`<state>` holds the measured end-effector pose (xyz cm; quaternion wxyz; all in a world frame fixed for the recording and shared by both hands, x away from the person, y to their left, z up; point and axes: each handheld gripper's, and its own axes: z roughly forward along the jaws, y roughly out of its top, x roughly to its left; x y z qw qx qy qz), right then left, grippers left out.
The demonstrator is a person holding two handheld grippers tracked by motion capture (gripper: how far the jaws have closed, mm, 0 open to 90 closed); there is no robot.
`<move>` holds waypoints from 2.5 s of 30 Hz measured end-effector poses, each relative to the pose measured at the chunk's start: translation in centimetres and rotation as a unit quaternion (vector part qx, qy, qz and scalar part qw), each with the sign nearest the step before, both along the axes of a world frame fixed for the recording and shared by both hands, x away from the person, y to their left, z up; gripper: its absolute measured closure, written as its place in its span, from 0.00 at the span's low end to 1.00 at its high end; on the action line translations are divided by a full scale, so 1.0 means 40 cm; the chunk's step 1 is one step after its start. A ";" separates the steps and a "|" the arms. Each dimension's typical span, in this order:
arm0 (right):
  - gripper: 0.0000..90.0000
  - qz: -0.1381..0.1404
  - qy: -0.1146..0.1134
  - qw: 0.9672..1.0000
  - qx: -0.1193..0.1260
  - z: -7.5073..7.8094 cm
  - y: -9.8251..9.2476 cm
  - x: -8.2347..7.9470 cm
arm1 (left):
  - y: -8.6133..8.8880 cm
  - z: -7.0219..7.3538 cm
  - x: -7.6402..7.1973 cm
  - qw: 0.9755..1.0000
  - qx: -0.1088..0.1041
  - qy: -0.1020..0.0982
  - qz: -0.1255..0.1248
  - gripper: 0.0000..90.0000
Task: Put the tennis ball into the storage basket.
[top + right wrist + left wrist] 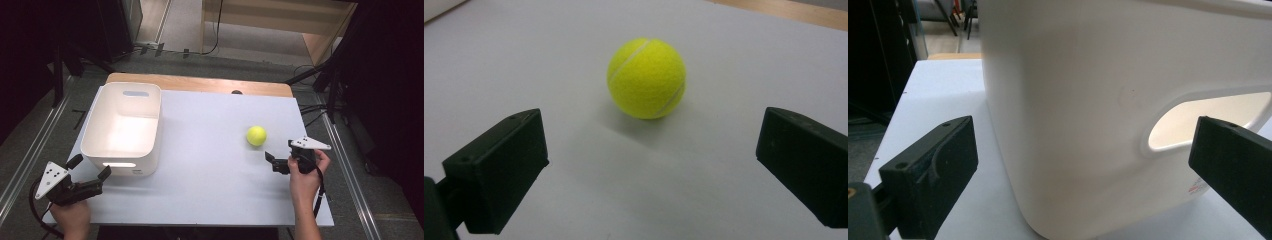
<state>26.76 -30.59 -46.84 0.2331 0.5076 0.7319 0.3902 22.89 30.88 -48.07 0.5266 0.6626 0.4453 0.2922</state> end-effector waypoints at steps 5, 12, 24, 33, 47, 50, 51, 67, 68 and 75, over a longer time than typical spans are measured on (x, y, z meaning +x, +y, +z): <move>0.00 0.006 0.017 1.000 -0.006 0.004 0.010 0.025 | 0.000 0.000 0.000 1.000 -0.002 -0.001 -0.001 0.00; 0.00 0.017 0.034 0.999 -0.013 0.005 0.025 0.056 | 0.002 0.000 0.000 1.000 -0.006 0.001 -0.001 0.00; 0.00 0.028 0.047 0.998 -0.017 0.014 0.043 0.096 | 0.003 0.000 0.000 1.000 -0.007 0.001 -0.002 0.00; 0.00 0.033 0.055 0.997 -0.031 0.024 0.059 0.125 | 0.003 0.001 0.000 1.000 -0.008 0.001 -0.002 0.00; 0.00 0.030 0.107 0.992 -0.055 -0.005 0.079 0.191 | 0.005 0.001 0.001 1.000 -0.010 -0.001 -0.002 0.00; 0.00 0.029 0.117 0.991 -0.061 -0.015 0.081 0.205 | 0.004 0.001 0.000 1.000 -0.008 0.001 -0.002 0.00; 0.00 0.029 0.124 0.990 -0.059 -0.017 0.083 0.208 | 0.003 0.001 0.000 1.000 -0.008 0.001 -0.002 0.00; 0.00 0.029 0.154 0.986 -0.053 -0.031 0.088 0.254 | 0.004 0.001 0.000 1.000 -0.008 0.001 -0.002 0.00; 0.00 0.029 0.157 0.986 -0.051 -0.033 0.088 0.257 | 0.003 0.001 0.000 1.000 -0.008 0.001 -0.002 0.00; 0.01 0.032 0.164 0.985 -0.052 -0.040 0.095 0.267 | 0.003 0.001 0.000 1.000 -0.007 0.000 -0.003 0.00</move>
